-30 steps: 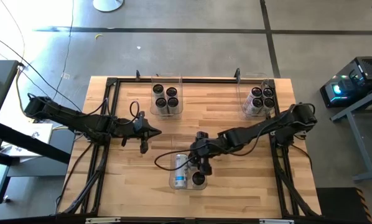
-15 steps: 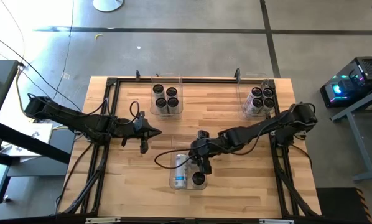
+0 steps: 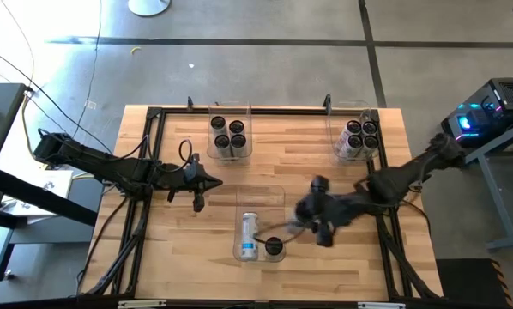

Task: Sort soda cans
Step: Remove the white/blue soda can from the transparent bin

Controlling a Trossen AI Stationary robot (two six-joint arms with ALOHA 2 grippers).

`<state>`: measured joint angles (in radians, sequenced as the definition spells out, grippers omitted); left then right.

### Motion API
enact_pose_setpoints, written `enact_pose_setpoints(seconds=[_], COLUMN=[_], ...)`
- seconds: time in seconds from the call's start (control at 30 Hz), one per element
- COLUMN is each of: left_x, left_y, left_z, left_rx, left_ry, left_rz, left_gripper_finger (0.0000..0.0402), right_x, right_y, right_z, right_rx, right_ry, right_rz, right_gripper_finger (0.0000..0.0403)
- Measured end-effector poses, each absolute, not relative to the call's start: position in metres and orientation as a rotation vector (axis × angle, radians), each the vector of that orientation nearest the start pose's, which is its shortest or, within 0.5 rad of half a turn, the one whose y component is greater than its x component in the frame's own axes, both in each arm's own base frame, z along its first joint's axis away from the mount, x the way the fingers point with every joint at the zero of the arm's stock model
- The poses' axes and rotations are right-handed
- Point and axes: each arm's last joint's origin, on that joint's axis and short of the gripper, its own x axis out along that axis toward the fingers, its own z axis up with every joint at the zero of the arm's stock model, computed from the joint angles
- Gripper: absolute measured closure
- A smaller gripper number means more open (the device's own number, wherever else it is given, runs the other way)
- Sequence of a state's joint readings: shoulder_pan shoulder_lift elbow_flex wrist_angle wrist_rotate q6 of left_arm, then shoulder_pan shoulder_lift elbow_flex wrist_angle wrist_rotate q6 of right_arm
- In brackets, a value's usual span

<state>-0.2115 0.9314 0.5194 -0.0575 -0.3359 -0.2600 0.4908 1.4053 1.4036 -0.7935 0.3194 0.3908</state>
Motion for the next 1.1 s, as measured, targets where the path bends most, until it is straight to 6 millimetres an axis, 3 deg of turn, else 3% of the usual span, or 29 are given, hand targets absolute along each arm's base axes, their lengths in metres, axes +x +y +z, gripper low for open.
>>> enact_pose_setpoints(seconds=[0.1,0.33,0.6,0.83,1.0,1.1], left_x=[0.193,0.194,0.195,0.195,0.195,0.195], left_y=[-0.032,-0.032,-0.031,-0.031,-0.031,-0.031], left_z=[0.229,0.230,0.233,0.233,0.233,0.233], left_rx=[-0.128,-0.129,-0.128,-0.132,-0.134,-0.134], left_ry=[0.432,0.429,0.392,0.391,0.391,0.390], left_rz=[0.180,0.181,0.189,0.190,0.192,0.192], left_gripper_finger=[0.0401,0.0401,0.0401,0.0401,0.0401,0.0401], right_x=[0.235,0.201,0.181,0.182,0.183,0.185], right_y=[0.139,0.167,0.165,0.158,0.160,0.162], right_z=[0.343,0.285,0.241,0.232,0.235,0.243], right_rx=[0.102,0.244,0.247,0.269,0.262,0.281], right_ry=[0.802,0.891,0.880,0.884,0.891,0.876], right_rz=[-0.063,-0.223,-0.389,-0.427,-0.416,-0.405], right_gripper_finger=[0.0163,0.0163,0.0163,0.0163,0.0096,0.0077])
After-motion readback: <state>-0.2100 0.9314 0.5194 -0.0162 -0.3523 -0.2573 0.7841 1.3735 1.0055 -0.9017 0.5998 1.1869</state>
